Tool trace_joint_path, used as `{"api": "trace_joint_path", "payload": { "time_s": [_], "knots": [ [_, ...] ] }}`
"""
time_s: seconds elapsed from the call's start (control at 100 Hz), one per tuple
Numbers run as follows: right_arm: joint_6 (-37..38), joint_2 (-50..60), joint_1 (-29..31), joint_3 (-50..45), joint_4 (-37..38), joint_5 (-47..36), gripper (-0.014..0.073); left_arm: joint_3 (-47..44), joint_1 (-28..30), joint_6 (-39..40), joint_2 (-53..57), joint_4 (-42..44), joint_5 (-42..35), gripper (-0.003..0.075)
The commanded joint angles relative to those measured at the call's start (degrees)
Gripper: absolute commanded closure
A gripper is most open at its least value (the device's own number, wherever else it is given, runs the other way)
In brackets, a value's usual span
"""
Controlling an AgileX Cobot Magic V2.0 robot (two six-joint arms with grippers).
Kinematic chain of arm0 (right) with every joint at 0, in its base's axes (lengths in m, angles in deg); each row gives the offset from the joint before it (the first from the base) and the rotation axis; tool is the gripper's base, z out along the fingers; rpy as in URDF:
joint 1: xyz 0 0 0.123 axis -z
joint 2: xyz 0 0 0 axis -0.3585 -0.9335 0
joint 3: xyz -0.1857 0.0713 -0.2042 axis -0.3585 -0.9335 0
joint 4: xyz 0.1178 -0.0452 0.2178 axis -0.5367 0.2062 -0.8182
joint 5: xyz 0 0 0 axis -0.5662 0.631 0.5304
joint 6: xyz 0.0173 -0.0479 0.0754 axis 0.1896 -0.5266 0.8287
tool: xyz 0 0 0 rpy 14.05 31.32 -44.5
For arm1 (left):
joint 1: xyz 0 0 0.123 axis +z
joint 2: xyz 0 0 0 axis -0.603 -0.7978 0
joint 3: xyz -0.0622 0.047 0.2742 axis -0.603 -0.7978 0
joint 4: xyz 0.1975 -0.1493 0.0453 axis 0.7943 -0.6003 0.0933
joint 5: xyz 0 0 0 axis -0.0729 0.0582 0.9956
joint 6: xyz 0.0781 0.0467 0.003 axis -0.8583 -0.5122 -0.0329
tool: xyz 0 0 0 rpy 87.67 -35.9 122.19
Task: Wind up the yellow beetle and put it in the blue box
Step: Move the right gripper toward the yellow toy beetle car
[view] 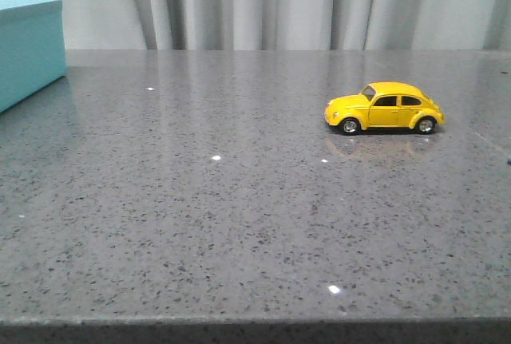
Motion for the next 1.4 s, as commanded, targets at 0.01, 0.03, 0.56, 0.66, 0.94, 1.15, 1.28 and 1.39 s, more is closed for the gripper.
{"api": "trace_joint_path", "payload": {
  "time_s": [0.01,0.03,0.56,0.66,0.94,1.15,1.28,1.39],
  "knots": [
    [-0.42,1.3,0.03,1.03,0.54,-4.82,0.0661,-1.29,0.01,0.37,1.82,-0.58,-4.26,0.0739],
    [-0.42,1.3,0.03,1.03,0.54,-4.82,0.0661,-1.29,0.01,0.37,1.82,-0.58,-4.26,0.0739],
    [-0.42,1.3,0.03,1.03,0.54,-4.82,0.0661,-1.29,0.01,0.37,1.82,-0.58,-7.6,0.0739],
    [-0.42,1.3,0.03,1.03,0.54,-5.04,0.0661,-1.29,0.01,0.37,1.82,-0.58,-8.81,0.0739],
    [-0.42,1.3,-0.04,1.08,0.54,-5.28,0.0661,-0.82,0.01,0.37,1.82,-0.83,-11.22,0.0739],
    [-0.37,0.96,-0.27,4.08,0.05,-1.38,0.0661,4.51,0.01,0.37,0.65,-0.38,-7.7,0.0739],
    [-0.37,-1.9,-0.27,7.59,-0.45,3.59,0.0661,9.72,0.01,0.37,-2.86,-0.19,-6.76,0.0739],
    [-0.37,-6.25,-0.27,11.52,-0.45,7.89,0.0661,13.25,0.01,0.37,-6.88,-0.19,-6.76,0.0739]
  ]
}}
